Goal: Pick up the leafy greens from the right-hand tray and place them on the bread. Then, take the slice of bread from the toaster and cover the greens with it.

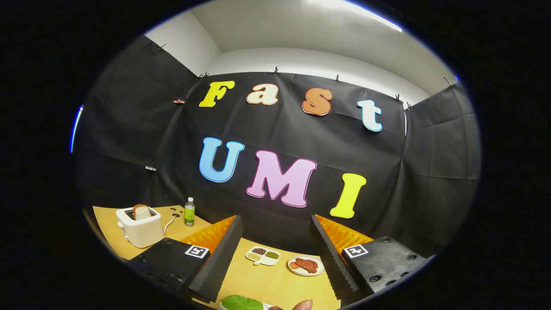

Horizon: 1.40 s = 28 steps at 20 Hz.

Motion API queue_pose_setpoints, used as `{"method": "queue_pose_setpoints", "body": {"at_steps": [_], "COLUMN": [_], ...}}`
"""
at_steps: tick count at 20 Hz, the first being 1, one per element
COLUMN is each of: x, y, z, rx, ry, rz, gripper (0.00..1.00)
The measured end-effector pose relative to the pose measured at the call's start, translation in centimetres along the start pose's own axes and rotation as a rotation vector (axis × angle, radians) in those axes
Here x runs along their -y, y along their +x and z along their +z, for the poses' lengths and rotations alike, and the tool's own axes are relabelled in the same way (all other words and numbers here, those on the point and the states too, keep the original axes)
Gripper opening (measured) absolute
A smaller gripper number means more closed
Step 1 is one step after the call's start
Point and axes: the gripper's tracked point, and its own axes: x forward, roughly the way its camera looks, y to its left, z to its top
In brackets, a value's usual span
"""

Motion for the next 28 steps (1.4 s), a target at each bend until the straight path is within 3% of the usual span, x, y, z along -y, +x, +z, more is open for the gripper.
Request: {"method": "queue_pose_setpoints", "body": {"at_steps": [20,24,28], "x": [-0.6,-3.0,-4.9], "y": [-1.0,-0.9,-2.3], "z": [-1.3,-6.1,-14.8], "rx": [-0.03,-0.166,-0.4], "ry": [0.022,0.042,0.072], "rz": [0.008,0.112,0.241], "gripper": [0.97,0.98,0.97]}}
